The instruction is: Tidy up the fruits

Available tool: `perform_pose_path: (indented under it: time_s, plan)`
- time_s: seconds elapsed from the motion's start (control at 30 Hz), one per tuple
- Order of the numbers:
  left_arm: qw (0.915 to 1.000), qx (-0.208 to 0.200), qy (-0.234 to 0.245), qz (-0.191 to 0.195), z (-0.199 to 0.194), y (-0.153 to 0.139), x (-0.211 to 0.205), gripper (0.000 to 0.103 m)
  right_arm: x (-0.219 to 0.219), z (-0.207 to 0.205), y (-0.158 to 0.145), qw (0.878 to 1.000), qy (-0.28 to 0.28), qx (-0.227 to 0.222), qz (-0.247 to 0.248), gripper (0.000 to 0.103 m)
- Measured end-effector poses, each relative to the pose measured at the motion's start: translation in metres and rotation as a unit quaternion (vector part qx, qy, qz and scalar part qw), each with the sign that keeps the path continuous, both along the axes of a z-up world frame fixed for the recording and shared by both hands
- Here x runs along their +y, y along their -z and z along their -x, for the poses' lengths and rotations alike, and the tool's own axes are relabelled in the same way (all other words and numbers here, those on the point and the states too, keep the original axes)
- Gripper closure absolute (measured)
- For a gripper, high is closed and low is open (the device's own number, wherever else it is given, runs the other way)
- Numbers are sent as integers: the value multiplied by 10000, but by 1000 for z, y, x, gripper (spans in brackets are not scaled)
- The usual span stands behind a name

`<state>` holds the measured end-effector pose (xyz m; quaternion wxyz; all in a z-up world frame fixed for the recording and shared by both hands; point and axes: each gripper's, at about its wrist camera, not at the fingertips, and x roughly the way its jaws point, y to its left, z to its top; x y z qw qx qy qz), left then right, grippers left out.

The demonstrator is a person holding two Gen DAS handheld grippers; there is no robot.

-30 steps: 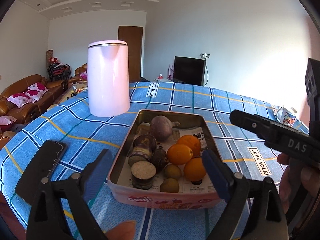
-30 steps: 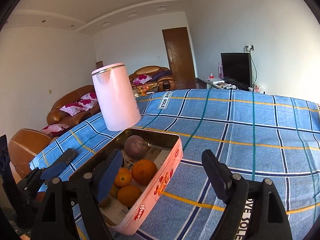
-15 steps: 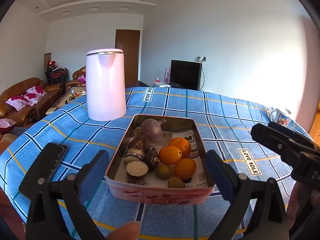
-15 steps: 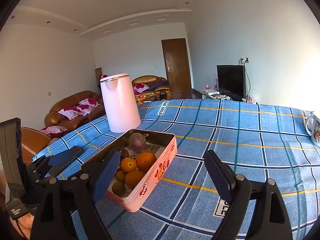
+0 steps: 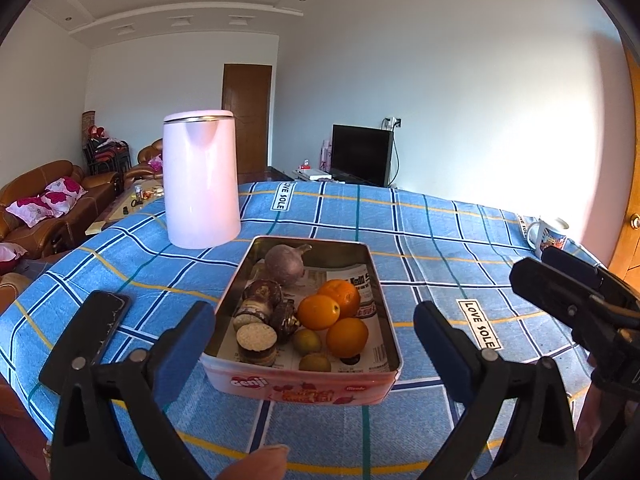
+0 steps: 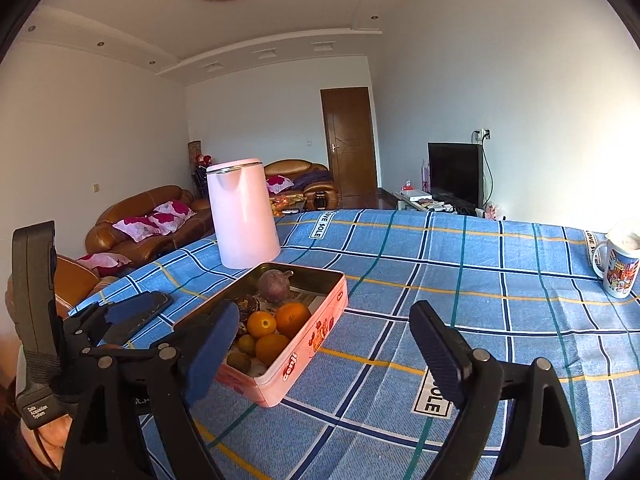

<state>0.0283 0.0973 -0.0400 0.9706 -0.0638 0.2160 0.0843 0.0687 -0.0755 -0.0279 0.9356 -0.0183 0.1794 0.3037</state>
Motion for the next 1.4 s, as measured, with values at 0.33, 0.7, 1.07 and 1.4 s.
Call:
perform_pose_path:
  time_s: [0.33, 0.7, 1.07, 1.4]
  plan:
    - [10000, -25, 11, -7, 2, -4, -2, 1, 1, 8, -3, 10000, -23, -88, 32, 14]
    - [10000, 30, 29, -45, 2, -5, -4, 1, -1, 13, -7, 9998, -28, -170, 34, 14]
    - [9998, 46, 63, -162, 5, -9, -11, 1, -9, 18, -9, 9995, 85, -297, -20, 14]
    - [9996, 51, 26, -260, 5, -10, -15, 0, -15, 17, -6, 9995, 121, -273, -47, 14]
